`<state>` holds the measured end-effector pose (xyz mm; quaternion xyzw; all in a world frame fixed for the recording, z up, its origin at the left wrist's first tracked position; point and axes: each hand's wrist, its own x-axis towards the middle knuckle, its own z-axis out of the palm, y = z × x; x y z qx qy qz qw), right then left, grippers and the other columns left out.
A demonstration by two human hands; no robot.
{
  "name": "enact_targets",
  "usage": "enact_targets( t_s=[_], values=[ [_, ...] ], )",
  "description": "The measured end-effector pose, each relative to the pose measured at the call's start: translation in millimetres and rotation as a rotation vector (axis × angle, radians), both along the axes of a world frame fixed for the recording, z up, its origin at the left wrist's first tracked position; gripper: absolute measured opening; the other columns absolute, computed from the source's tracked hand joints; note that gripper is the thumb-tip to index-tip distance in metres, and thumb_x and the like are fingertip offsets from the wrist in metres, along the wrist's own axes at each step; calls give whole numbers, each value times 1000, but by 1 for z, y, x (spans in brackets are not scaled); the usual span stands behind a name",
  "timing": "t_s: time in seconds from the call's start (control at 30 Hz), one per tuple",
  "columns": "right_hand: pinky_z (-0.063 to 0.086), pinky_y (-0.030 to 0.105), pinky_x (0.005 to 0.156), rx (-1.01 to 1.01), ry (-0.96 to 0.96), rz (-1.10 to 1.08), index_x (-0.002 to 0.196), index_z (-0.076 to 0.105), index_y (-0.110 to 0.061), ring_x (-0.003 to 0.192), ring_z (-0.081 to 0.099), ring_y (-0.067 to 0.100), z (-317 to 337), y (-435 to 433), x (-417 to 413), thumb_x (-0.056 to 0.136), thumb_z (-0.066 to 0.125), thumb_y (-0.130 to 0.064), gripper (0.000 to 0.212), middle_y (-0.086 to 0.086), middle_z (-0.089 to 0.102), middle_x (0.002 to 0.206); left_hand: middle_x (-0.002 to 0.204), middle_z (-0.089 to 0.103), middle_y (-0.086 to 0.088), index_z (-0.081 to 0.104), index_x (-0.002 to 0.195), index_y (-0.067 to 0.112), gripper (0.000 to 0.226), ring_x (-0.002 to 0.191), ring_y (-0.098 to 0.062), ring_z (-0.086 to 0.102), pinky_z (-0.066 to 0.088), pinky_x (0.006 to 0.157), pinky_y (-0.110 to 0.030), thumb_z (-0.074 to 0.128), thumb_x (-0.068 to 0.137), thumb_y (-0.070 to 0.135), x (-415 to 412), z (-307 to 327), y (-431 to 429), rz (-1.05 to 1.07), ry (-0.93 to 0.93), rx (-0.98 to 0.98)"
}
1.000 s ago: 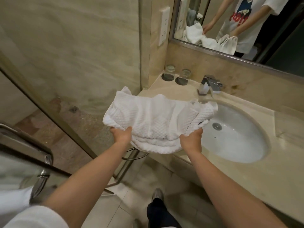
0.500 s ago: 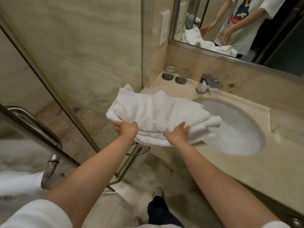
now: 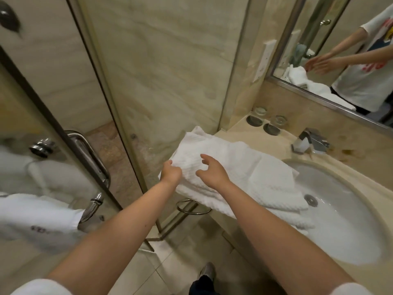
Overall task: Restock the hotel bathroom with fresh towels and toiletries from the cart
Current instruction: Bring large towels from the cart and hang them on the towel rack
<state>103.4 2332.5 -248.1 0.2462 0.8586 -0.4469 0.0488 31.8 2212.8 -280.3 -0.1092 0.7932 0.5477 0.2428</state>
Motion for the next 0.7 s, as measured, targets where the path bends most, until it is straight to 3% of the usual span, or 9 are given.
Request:
enact_targets(
  t_s=[0.13, 0.2, 0.27, 0.33, 0.37, 0.43, 0.5, 0.57, 0.7],
  values=[
    [42, 29, 104, -12, -14, 75, 146, 43, -21, 131, 49, 19, -7, 6, -24, 89, 59, -8, 61, 4, 49, 146, 139, 49, -16, 34, 146, 6, 53, 121, -35, 52, 46, 100, -38, 42, 94, 5, -13, -10, -2, 37, -58, 3],
    [39, 25, 103, -7, -10, 116, 144, 47, -19, 132, 48, 17, -11, 11, -35, 88, 58, -6, 58, 4, 52, 143, 136, 50, -15, 34, 145, 5, 53, 118, -35, 52, 46, 98, -40, 45, 94, 6, -18, -12, -1, 46, -80, 13],
    [39, 24, 103, -4, 6, 136, 142, 49, -16, 131, 49, 16, -15, 16, -46, 88, 56, -4, 55, 4, 54, 141, 121, 54, -13, 37, 141, 5, 48, 104, -31, 56, 48, 89, -36, 48, 94, 5, -22, -14, 1, 79, -117, 53],
    [40, 27, 105, -13, 31, 118, 139, 52, -15, 130, 51, 16, -19, 24, -58, 88, 55, -3, 53, 4, 56, 139, 94, 55, -9, 44, 125, 5, 35, 77, -21, 55, 46, 68, -28, 54, 92, 4, -27, -16, 5, 114, -135, 76],
    [40, 27, 106, -13, 47, 103, 138, 53, -15, 130, 51, 17, -21, 29, -64, 88, 55, -3, 52, 4, 56, 138, 90, 56, -10, 45, 127, -2, 40, 71, -20, 54, 42, 59, -26, 57, 90, 5, -31, -20, 7, 135, -134, 72],
    [38, 26, 105, -3, 66, 88, 139, 52, -16, 130, 50, 18, -22, 39, -75, 89, 55, -4, 51, 2, 55, 140, 113, 60, -16, 42, 138, 1, 57, 93, -28, 62, 44, 60, -27, 64, 87, 12, -36, -22, 11, 155, -146, 69],
    [37, 21, 99, 8, 74, 102, 142, 49, -18, 131, 49, 16, -23, 50, -86, 90, 54, -7, 53, -1, 52, 143, 131, 53, -18, 37, 145, 8, 67, 114, -33, 57, 51, 82, -34, 68, 86, 15, -41, -24, 15, 170, -165, 64],
    [35, 19, 94, 19, 65, 131, 145, 44, -21, 131, 47, 15, -24, 59, -97, 91, 53, -9, 56, -4, 49, 146, 134, 50, -16, 36, 146, 12, 68, 117, -31, 55, 48, 93, -37, 68, 86, 15, -44, -23, 19, 177, -179, 69],
    [34, 22, 98, 29, 48, 193, 148, 40, -22, 138, 41, 16, -28, 69, -121, 90, 52, -9, 61, -4, 43, 151, 132, 52, -10, 42, 141, 17, 60, 110, -26, 55, 44, 81, -30, 65, 86, 11, -53, -20, 29, 140, -153, 68]
  ],
)
